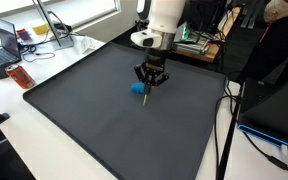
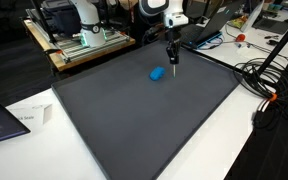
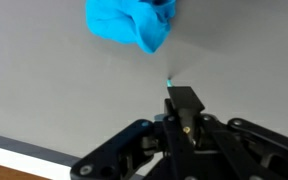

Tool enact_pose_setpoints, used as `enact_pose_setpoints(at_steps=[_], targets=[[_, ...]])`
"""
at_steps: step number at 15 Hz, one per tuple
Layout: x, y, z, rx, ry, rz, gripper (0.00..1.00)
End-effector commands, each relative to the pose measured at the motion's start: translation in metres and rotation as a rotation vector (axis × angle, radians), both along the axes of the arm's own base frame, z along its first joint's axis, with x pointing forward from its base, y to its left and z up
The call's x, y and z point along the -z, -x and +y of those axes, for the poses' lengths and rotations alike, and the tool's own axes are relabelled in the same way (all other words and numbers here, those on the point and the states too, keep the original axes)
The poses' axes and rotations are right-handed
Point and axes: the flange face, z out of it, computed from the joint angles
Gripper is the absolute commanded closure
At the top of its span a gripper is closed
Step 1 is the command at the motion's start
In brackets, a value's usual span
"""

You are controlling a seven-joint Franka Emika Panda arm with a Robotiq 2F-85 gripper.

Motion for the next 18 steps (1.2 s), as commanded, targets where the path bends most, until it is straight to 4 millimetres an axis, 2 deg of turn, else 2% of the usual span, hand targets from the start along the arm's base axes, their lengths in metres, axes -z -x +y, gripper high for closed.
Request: enact_pose_setpoints(at_steps=[1,8,18], targets=[[-0.014,-0.006,-0.011,0.007,-0.044,0.042,0.97],[-0.031,-0.023,-0.027,0.004,-0.163,0.101,0.97],[-0.049,-0.01,-0.058,-0.082,-0.266,0.133,0.97]])
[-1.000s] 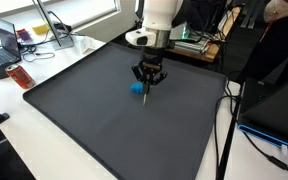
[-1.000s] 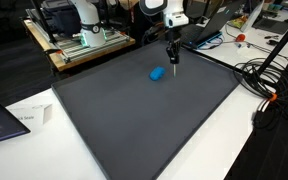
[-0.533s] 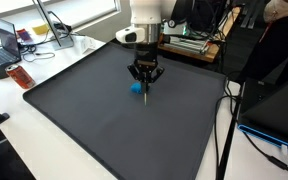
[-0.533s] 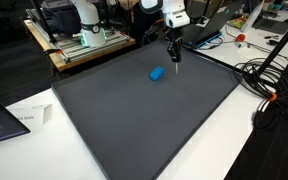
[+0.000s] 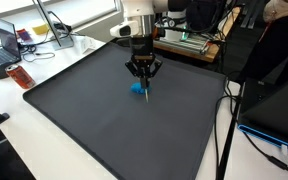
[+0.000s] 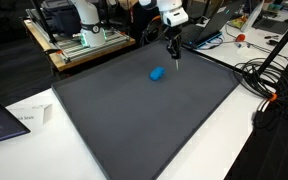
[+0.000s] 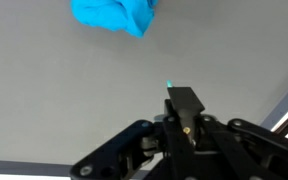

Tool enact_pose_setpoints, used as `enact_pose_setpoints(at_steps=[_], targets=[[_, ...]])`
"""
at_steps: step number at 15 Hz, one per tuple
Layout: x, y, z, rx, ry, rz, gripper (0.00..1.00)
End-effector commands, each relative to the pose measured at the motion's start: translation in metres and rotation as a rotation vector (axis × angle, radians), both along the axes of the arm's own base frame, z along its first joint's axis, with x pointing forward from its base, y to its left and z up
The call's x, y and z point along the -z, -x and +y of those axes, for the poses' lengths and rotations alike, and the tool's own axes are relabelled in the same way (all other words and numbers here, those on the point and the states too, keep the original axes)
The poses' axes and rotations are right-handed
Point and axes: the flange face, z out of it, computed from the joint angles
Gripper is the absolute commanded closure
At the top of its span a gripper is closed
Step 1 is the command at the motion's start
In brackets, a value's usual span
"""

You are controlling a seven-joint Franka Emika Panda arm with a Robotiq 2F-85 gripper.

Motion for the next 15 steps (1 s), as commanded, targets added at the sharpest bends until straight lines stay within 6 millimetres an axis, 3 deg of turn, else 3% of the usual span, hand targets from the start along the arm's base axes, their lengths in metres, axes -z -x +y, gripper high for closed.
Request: enact_pose_setpoints(at_steps=[1,9,15], targets=[[-0.013,0.015,-0.017,-0.022,-0.016,0.031,0.97],[-0.021,0.028,-0.034,-0.051,0.003,0.135,0.97],[-0.026,0.022,-0.033,-0.051,-0.05,0.157,0.97]])
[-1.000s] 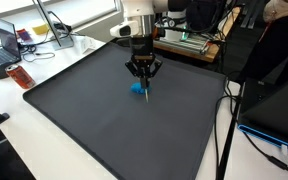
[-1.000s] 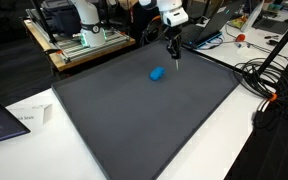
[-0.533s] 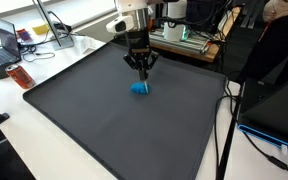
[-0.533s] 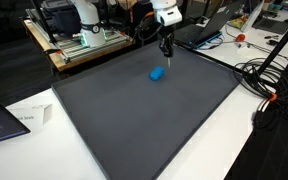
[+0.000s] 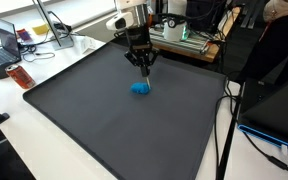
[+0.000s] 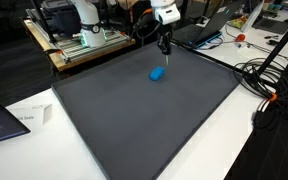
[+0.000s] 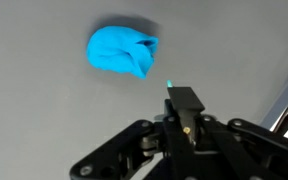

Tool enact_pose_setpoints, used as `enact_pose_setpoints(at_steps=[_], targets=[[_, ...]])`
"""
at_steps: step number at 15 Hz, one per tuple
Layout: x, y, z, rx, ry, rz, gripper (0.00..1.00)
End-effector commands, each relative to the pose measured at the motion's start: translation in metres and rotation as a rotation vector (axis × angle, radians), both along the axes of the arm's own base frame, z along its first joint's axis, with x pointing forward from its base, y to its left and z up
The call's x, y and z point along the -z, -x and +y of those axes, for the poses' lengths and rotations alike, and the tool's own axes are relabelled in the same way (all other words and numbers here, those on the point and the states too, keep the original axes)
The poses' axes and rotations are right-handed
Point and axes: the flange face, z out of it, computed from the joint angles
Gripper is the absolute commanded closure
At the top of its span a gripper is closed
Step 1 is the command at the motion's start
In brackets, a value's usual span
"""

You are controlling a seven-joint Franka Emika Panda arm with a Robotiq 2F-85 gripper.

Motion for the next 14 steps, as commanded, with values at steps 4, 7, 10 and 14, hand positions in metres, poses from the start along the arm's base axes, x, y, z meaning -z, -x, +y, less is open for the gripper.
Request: enact_pose_setpoints(at_steps=[4,7,10,14], targets=[[-0.013,-0.008,-0.007,0.008,-0.053,0.042,0.97],[-0.017,-0.016,-0.012,0.007,-0.066,0.059,0.97],[-0.018,-0.026,-0.02,-0.009,-0.092,0.096,0.97],[-0.016,-0.037,-0.029,-0.045,-0.158,0.157,0.97]])
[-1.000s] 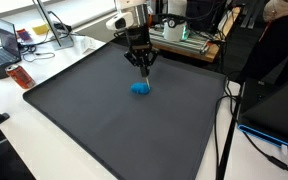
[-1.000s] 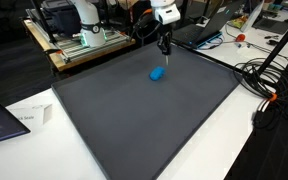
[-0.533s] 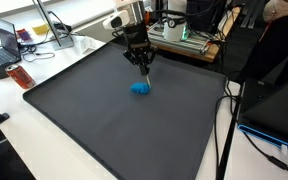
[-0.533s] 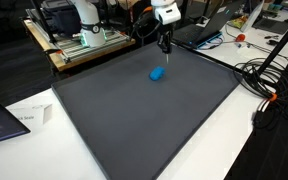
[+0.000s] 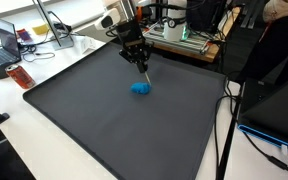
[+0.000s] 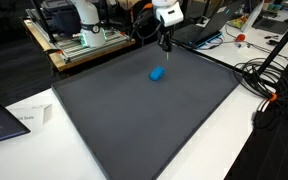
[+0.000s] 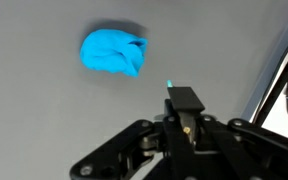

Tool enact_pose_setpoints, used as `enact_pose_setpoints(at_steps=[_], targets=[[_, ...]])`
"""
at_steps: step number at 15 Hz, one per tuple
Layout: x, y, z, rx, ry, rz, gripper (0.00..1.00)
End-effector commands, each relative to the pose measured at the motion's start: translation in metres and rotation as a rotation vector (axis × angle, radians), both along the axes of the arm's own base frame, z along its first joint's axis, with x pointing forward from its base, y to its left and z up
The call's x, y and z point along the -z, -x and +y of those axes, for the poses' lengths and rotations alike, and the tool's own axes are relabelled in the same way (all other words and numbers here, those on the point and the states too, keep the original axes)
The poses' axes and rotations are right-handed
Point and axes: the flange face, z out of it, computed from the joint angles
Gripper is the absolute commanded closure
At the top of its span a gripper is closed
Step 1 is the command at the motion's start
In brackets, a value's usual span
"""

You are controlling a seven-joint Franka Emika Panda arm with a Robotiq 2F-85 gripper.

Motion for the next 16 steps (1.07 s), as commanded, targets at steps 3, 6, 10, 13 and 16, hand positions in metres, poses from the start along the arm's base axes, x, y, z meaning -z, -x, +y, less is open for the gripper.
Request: enact_pose_setpoints(at_steps=[3,6,10,13,16], targets=[[0.009,-0.021,-0.014,-0.065,-0.119,0.083,0.97],[0.021,-0.028,-0.024,-0.1,-0.166,0.124,0.97],[0.041,-0.037,-0.039,-0.14,-0.235,0.164,0.97],[0.05,-0.043,-0.05,-0.148,-0.316,0.164,0.97],[0.059,-0.048,-0.056,-0.135,-0.346,0.157,0.97]])
